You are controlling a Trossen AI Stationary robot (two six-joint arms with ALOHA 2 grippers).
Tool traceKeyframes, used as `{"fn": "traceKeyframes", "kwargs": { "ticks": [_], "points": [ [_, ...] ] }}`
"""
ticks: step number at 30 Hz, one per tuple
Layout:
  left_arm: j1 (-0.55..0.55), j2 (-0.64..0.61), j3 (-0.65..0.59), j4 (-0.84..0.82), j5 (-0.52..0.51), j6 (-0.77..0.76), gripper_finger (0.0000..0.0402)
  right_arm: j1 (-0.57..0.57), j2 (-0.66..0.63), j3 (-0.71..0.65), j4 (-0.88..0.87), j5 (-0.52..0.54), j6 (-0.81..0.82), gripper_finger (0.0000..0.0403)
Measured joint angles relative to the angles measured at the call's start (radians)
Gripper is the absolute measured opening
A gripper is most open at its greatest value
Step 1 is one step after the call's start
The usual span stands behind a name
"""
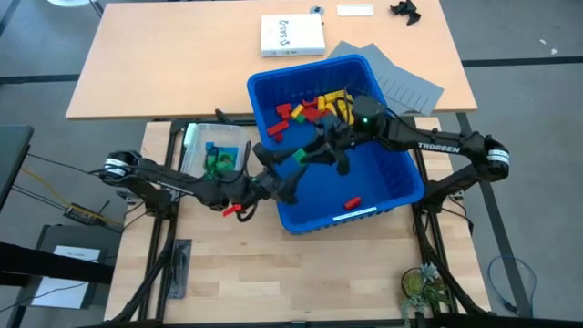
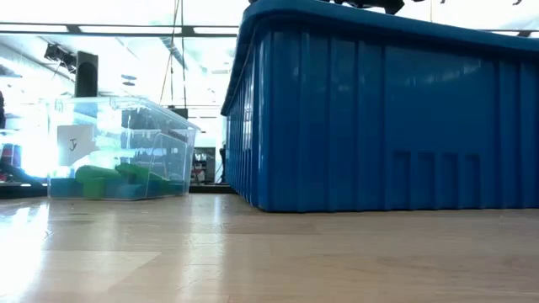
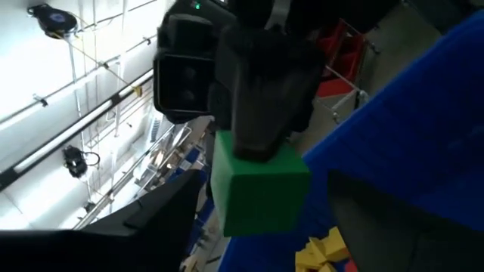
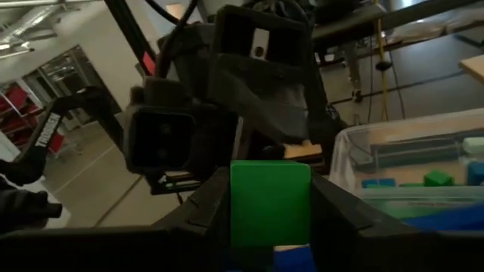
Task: Sort blocks
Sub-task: Put the green block into the transparent bin
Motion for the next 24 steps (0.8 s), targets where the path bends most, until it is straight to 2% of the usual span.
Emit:
{"fn": "traceKeyframes", "kwargs": {
  "ticks": [5,13,15,20,22,24],
  "points": [
    [0.0,0.0,0.0,0.02,0.0,0.004,0.0271,0.029,-0.001,0.0,0.005,0.05,0.002,0.0129],
    [0.0,-0.001,0.0,0.03,-0.009,0.013,0.016,0.036,-0.001,0.0,0.006,0.07,0.023,0.0129],
    [0.0,-0.001,0.0,0.031,-0.015,0.018,0.0144,0.036,-0.002,0.0,0.006,0.092,0.058,0.0132],
    [0.0,-0.001,0.0,0.036,-0.024,-0.06,0.0144,0.036,-0.002,0.0,0.01,0.091,0.019,0.0212],
    [-0.002,-0.001,0.0,0.037,-0.075,-0.119,0.0144,0.026,-0.006,0.0,0.007,0.079,-0.004,0.0243],
    [-0.007,-0.003,0.0,0.037,-0.167,-0.201,0.0144,0.006,-0.014,0.0,0.007,0.08,-0.019,0.0268]
  ]
}}
